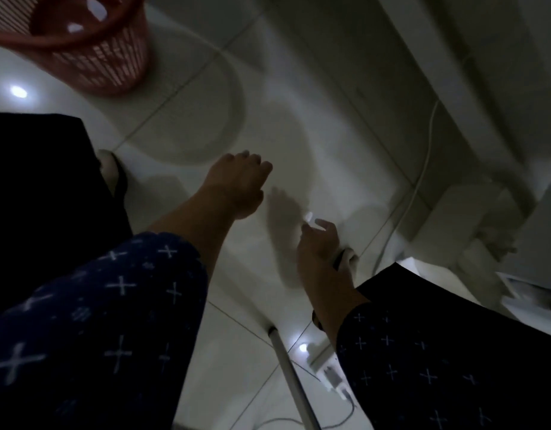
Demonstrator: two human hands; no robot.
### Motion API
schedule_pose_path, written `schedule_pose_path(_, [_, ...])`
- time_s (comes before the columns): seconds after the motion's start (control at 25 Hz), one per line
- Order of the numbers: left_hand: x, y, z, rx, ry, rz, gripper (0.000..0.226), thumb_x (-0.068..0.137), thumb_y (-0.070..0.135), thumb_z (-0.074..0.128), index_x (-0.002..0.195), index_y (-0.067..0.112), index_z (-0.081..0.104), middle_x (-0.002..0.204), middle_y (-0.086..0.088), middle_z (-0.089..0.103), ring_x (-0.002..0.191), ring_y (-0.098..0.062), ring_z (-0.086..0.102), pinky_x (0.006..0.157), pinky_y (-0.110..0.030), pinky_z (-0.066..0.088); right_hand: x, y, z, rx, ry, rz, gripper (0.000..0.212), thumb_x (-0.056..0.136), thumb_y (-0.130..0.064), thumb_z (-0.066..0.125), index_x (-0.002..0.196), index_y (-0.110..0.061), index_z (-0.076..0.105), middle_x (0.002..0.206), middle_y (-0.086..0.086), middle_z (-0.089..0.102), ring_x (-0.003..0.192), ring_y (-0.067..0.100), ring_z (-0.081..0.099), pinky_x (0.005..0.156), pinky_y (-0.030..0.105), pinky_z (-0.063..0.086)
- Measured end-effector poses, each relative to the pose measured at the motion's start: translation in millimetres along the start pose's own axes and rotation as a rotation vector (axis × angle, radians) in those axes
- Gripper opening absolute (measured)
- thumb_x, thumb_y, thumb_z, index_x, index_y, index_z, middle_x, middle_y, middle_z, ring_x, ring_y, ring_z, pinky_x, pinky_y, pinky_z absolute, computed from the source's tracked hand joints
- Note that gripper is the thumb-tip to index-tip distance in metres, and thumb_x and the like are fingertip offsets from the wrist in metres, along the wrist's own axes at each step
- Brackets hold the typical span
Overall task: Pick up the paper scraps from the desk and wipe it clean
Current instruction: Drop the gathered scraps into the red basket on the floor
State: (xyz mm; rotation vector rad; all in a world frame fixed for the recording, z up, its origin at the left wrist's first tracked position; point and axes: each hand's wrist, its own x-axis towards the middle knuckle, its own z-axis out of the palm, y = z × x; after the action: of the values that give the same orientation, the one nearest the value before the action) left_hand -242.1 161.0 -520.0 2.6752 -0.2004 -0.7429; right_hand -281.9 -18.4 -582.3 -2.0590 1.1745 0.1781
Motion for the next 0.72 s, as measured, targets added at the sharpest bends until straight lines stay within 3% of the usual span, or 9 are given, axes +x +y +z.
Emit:
schedule_pose_path(0.08, [7.9, -6.4, 11.8, -0.023, 0.018, 0.000, 0.052, 0.092, 0.023, 0.050, 0.140, 0.014, 0.033, 0.146, -0.011, 0.037, 0.138, -0.029, 0.029, 0.107, -0.041, 0.029, 24.9, 4.9, 13.3, -0.024, 0.002, -0.030, 0.021, 0.085, -0.003, 0.063, 0.105, 0.002, 0.058, 0.087, 0.018, 0.059, 0.080, 0.027, 0.057, 0.061, 0.022, 0.044])
schedule_pose_path(0.16, [15.4, -15.6, 21.0, -0.033, 0.041, 0.000, 0.055, 0.092, 0.024, 0.050, 0.142, 0.016, 0.030, 0.151, -0.010, 0.029, 0.142, -0.027, 0.021, 0.110, -0.039, 0.025, 50.1, 9.0, 29.4, -0.090, -0.057, -0.031, 0.028, 0.083, 0.005, 0.060, 0.110, 0.004, 0.055, 0.101, 0.024, 0.060, 0.091, 0.034, 0.059, 0.063, 0.014, 0.043])
schedule_pose_path(0.28, [24.5, -27.4, 27.3, -0.042, 0.077, -0.011, 0.058, 0.092, 0.025, 0.051, 0.144, 0.016, 0.027, 0.155, -0.009, 0.022, 0.143, -0.026, 0.017, 0.111, -0.039, 0.022, 78.1, 21.1, 44.9, -0.393, -0.127, -0.071, 0.033, 0.086, -0.013, 0.063, 0.116, -0.005, 0.054, 0.120, 0.018, 0.056, 0.109, 0.033, 0.055, 0.089, 0.031, 0.043])
schedule_pose_path(0.36, [31.0, -33.9, 29.9, -0.050, 0.095, -0.023, 0.060, 0.092, 0.026, 0.051, 0.145, 0.016, 0.025, 0.156, -0.008, 0.019, 0.144, -0.025, 0.015, 0.112, -0.038, 0.021, 85.5, 27.1, 46.8, -0.518, -0.105, -0.133, 0.030, 0.086, -0.022, 0.058, 0.109, -0.003, 0.058, 0.117, 0.019, 0.058, 0.109, 0.032, 0.053, 0.089, 0.034, 0.040])
schedule_pose_path(0.44, [33.1, -33.6, 29.0, -0.065, 0.104, -0.044, 0.061, 0.092, 0.026, 0.051, 0.146, 0.017, 0.023, 0.156, -0.008, 0.017, 0.144, -0.025, 0.014, 0.112, -0.038, 0.021, 90.5, 32.6, 46.3, -0.396, -0.114, -0.164, 0.030, 0.080, -0.025, 0.056, 0.097, -0.002, 0.065, 0.103, 0.022, 0.064, 0.091, 0.027, 0.060, 0.074, 0.031, 0.045])
schedule_pose_path(0.52, [32.9, -33.2, 23.5, -0.076, 0.099, -0.059, 0.060, 0.091, 0.024, 0.052, 0.145, 0.016, 0.025, 0.156, -0.008, 0.018, 0.144, -0.025, 0.016, 0.112, -0.037, 0.021, 83.6, 17.8, 46.3, -0.193, -0.169, -0.106, 0.007, 0.080, -0.001, 0.059, 0.079, 0.002, 0.065, 0.078, 0.022, 0.064, 0.062, 0.017, 0.060, 0.057, 0.023, 0.044])
schedule_pose_path(0.56, [33.0, -32.7, 18.1, -0.088, 0.099, -0.067, 0.059, 0.091, 0.021, 0.052, 0.144, 0.015, 0.027, 0.155, -0.009, 0.020, 0.143, -0.025, 0.017, 0.111, -0.037, 0.021, 76.1, 5.3, 49.7, -0.050, -0.207, -0.068, 0.010, 0.076, 0.010, 0.061, 0.070, 0.002, 0.062, 0.067, 0.018, 0.061, 0.050, 0.012, 0.058, 0.054, 0.023, 0.043])
schedule_pose_path(0.64, [31.2, -34.9, 2.6, -0.107, 0.117, -0.097, 0.059, 0.089, 0.016, 0.053, 0.143, 0.013, 0.028, 0.154, -0.011, 0.022, 0.143, -0.027, 0.019, 0.111, -0.038, 0.022, 49.1, -30.9, 59.9, 0.163, -0.290, 0.016, 0.013, 0.069, 0.009, 0.067, 0.075, 0.000, 0.059, 0.065, 0.012, 0.057, 0.049, 0.014, 0.057, 0.052, 0.025, 0.046])
schedule_pose_path(0.72, [24.6, -40.6, -19.4, -0.110, 0.166, -0.131, 0.063, 0.088, 0.014, 0.054, 0.144, 0.012, 0.025, 0.154, -0.012, 0.021, 0.143, -0.028, 0.017, 0.112, -0.039, 0.021, 9.8, -71.8, 70.8, 0.215, -0.376, 0.011, 0.022, 0.078, 0.004, 0.067, 0.099, 0.002, 0.061, 0.080, 0.014, 0.063, 0.063, 0.017, 0.060, 0.057, 0.023, 0.053])
